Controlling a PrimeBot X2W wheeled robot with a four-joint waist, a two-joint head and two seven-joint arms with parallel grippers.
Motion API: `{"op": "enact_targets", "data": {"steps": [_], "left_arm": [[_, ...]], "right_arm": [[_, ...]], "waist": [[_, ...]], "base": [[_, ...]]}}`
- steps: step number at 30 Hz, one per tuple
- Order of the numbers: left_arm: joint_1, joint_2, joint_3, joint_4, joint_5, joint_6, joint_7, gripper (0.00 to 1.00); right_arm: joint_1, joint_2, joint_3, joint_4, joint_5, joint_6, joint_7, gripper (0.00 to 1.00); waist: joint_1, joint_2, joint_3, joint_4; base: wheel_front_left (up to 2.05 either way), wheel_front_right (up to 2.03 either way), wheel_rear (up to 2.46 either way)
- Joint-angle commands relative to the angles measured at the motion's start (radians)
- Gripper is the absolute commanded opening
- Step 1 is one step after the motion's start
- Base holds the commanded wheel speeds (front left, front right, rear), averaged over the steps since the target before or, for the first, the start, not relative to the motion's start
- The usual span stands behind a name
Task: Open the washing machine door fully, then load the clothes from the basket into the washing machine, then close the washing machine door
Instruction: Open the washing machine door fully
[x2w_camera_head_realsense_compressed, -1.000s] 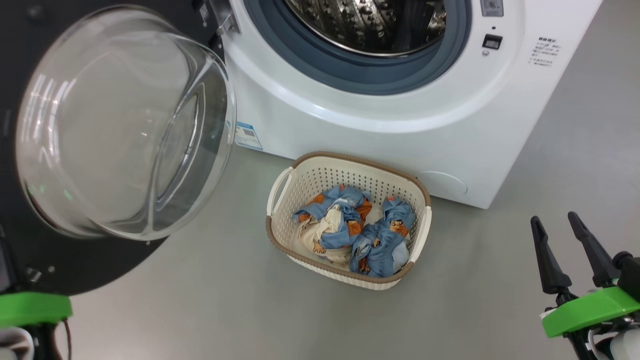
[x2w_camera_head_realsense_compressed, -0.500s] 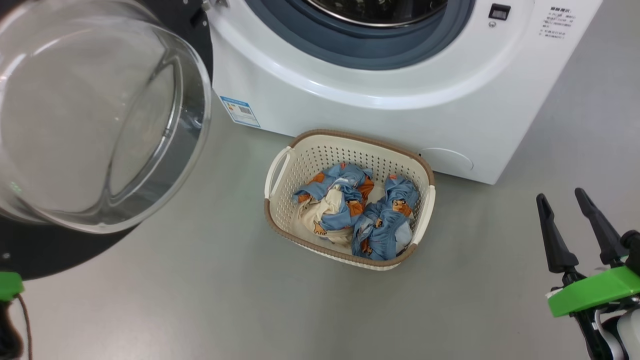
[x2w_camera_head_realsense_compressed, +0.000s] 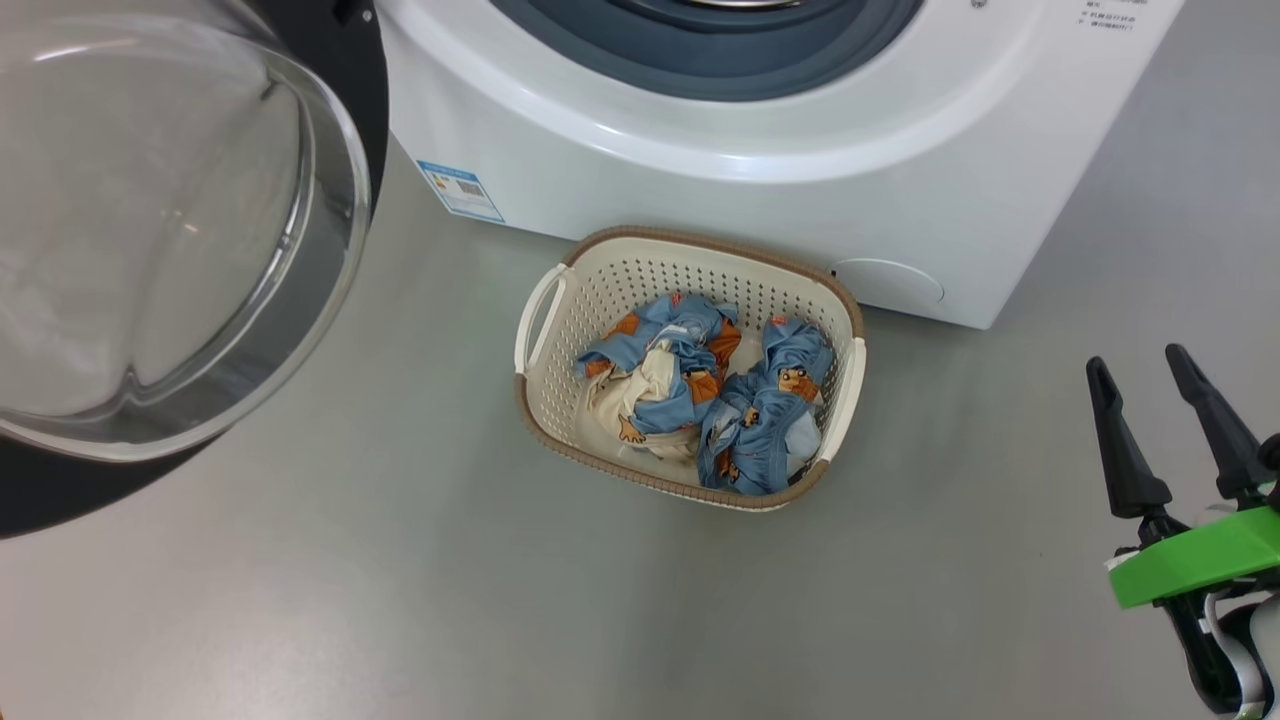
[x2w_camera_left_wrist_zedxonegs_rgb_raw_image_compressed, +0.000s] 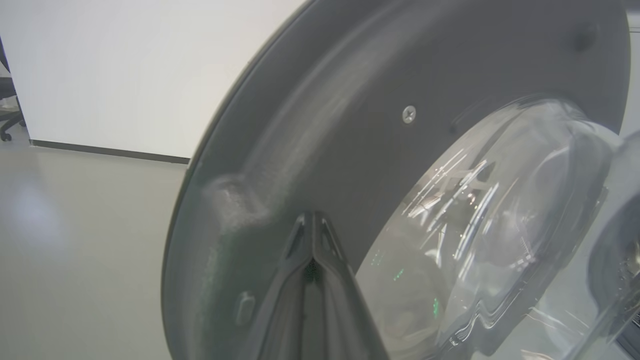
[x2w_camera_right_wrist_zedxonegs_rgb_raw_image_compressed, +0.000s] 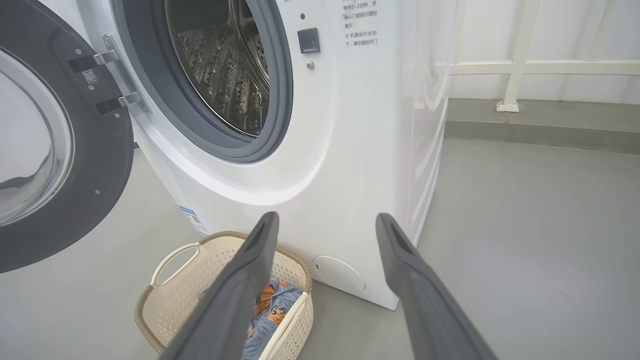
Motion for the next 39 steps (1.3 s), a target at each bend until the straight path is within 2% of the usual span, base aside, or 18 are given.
{"op": "enact_targets", "data": {"steps": [1,14,25,32,39], "left_arm": [[-0.033,0.074,0.04,-0.006,0.023,-0.005,-0.005,0.0],[-0.119,0.132,0.099,0.103,0.095,-0.022,-0.005,0.0],[-0.139,0.158,0.106,0.161,0.127,-0.029,-0.005,0.0],[-0.085,0.139,0.04,0.126,0.099,-0.03,-0.005,0.0],[0.029,0.118,-0.083,0.047,0.047,-0.03,-0.005,0.0]], "right_arm": [[-0.021,-0.025,0.023,-0.027,-0.015,0.006,-0.012,1.0],[-0.046,-0.038,0.038,-0.03,-0.018,0.006,-0.012,1.0],[-0.041,-0.022,0.042,-0.016,-0.017,0.006,-0.012,1.0],[-0.015,-0.006,0.038,-0.013,-0.011,0.006,-0.012,1.0],[0.026,0.013,0.025,-0.013,-0.007,0.006,-0.012,1.0]], "waist": [[0.0,0.0,0.017,-0.003],[0.0,0.0,0.054,-0.02],[0.0,0.0,0.026,-0.028],[0.0,0.0,-0.026,-0.024],[0.0,0.0,-0.087,-0.01]], "base": [[0.0,0.0,0.0],[0.0,0.0,0.0],[0.0,0.0,0.0],[0.0,0.0,0.0],[0.0,0.0,0.0]]}}
